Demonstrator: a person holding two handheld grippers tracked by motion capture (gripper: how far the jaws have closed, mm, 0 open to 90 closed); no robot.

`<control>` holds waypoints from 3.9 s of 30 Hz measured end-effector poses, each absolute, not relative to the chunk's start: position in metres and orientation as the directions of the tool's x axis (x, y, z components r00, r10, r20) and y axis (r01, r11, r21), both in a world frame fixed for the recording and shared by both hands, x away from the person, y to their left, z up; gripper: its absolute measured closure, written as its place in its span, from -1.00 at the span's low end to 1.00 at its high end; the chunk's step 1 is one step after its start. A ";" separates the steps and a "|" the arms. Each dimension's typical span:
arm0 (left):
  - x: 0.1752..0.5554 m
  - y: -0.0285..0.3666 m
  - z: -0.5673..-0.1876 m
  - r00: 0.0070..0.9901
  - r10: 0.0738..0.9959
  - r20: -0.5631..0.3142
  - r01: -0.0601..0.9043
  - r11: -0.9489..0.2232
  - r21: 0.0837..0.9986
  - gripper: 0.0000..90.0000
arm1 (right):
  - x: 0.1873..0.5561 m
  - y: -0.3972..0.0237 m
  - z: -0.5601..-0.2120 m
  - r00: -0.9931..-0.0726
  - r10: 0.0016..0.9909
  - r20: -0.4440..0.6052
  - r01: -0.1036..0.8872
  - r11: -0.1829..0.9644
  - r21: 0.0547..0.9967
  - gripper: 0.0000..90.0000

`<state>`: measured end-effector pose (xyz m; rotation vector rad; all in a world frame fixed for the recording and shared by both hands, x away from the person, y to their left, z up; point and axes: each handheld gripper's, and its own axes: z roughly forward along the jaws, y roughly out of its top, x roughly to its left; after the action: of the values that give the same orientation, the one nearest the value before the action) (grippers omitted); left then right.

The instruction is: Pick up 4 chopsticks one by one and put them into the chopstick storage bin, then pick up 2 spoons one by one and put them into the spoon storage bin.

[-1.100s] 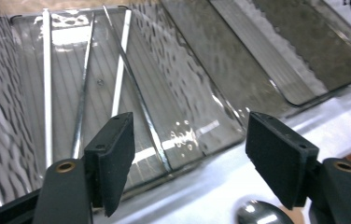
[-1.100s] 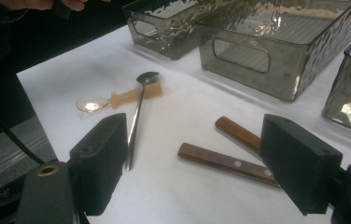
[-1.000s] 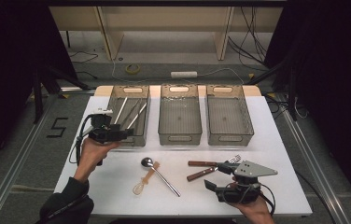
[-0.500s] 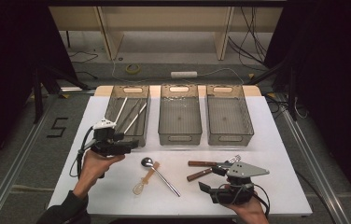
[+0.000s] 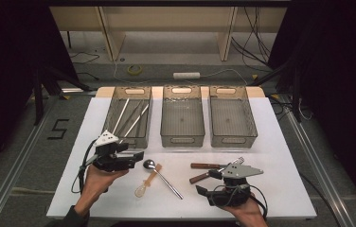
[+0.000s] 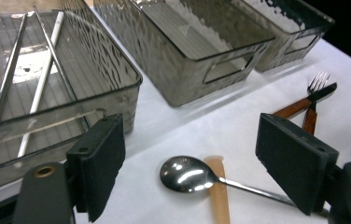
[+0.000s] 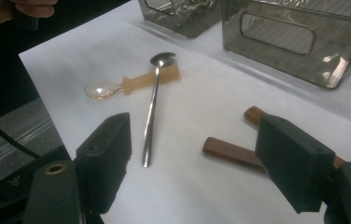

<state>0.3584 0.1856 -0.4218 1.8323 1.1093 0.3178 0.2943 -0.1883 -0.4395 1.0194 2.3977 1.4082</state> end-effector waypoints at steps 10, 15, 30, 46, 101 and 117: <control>0.345 0.184 -0.429 0.571 0.790 -0.223 0.541 -0.157 0.826 -0.51 | 0.300 -0.178 -0.442 -0.757 0.628 0.179 0.472 0.337 0.815 -0.34; 0.340 0.184 -0.429 0.578 0.784 -0.225 0.539 -0.160 0.827 -0.52 | 0.302 -0.173 -0.442 -0.765 0.619 0.176 0.469 0.348 0.812 -0.32; 0.327 0.184 -0.428 0.580 0.787 -0.210 0.524 -0.164 0.836 -0.53 | 0.312 -0.152 -0.448 -0.780 0.599 0.182 0.476 0.379 0.793 -0.27; 0.318 0.188 -0.426 0.592 0.781 -0.197 0.488 -0.153 0.860 -0.54 | 0.321 -0.132 -0.453 -0.793 0.579 0.189 0.487 0.417 0.767 -0.26; 0.307 0.190 -0.426 0.594 0.787 -0.168 0.447 -0.149 0.882 -0.57 | 0.349 -0.060 -0.484 -0.826 0.552 0.115 0.484 0.590 0.646 0.54; 0.308 0.188 -0.426 0.598 0.786 -0.157 0.445 -0.162 0.881 -0.57 | 0.352 -0.059 -0.487 -0.825 0.561 0.070 0.465 0.603 0.648 0.98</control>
<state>0.3080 0.1884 -0.4264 1.7987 1.0032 0.4152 0.3515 -0.0594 -0.4868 0.8647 2.6844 1.0239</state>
